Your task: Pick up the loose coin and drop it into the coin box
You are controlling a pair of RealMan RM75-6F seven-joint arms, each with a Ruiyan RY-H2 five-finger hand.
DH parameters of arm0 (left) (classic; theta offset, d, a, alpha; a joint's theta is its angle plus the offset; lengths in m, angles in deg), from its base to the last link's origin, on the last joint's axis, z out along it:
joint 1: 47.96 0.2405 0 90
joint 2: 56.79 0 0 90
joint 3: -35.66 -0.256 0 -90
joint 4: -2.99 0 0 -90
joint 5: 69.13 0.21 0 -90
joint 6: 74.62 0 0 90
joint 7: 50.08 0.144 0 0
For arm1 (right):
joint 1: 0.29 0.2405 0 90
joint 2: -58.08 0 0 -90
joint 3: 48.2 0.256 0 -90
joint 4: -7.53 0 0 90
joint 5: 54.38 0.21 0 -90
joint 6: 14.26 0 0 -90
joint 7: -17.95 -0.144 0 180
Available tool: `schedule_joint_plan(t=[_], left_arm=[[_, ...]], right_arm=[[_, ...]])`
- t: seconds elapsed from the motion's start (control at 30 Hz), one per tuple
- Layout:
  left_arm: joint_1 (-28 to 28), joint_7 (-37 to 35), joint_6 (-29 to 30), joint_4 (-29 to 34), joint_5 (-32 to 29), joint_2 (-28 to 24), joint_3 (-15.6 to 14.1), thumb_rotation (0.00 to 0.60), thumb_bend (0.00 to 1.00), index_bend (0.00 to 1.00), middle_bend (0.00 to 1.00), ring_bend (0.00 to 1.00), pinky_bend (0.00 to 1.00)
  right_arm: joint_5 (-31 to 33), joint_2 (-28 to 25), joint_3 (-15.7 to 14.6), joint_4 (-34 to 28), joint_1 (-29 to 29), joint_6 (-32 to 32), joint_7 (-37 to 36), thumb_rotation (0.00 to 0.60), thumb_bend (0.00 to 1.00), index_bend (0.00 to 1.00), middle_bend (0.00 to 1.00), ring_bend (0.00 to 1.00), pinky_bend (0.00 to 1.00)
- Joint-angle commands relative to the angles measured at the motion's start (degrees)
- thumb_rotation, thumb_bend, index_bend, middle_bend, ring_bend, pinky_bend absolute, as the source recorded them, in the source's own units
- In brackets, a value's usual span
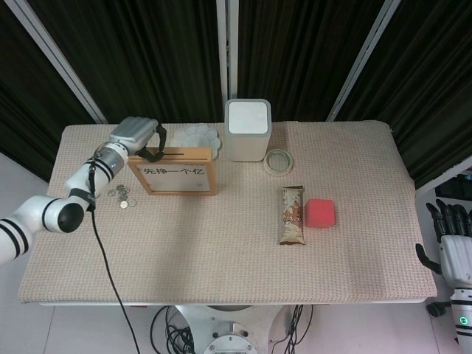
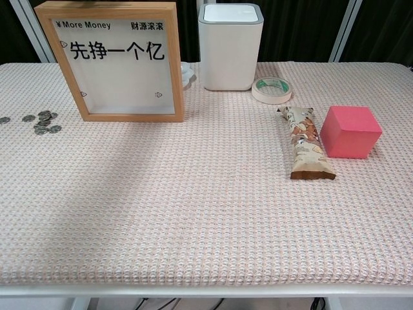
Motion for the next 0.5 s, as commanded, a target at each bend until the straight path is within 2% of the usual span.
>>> schedule_joint_plan(t=[0.03,0.5], left_arm=[[-0.5,-0.6,-0.1,0.0,0.5,0.1,-0.5,0.600,0.41,0.61,0.33,0.21,0.32],[-0.9,-4.4,0.3,-1.7,1.8,1.5,-1.5,0.600,0.41,0.61,0.33,0.21,0.32]], right_arm=[[0.0,0.1,0.0,0.2,0.1,-0.2,0.0,0.600,0.30,0.00,0.00,0.00,0.00],[0.3,0.0,0.2,0.4,0.3,-0.5,-0.4,0.600,0.30,0.00,0.00,0.00,0.00]])
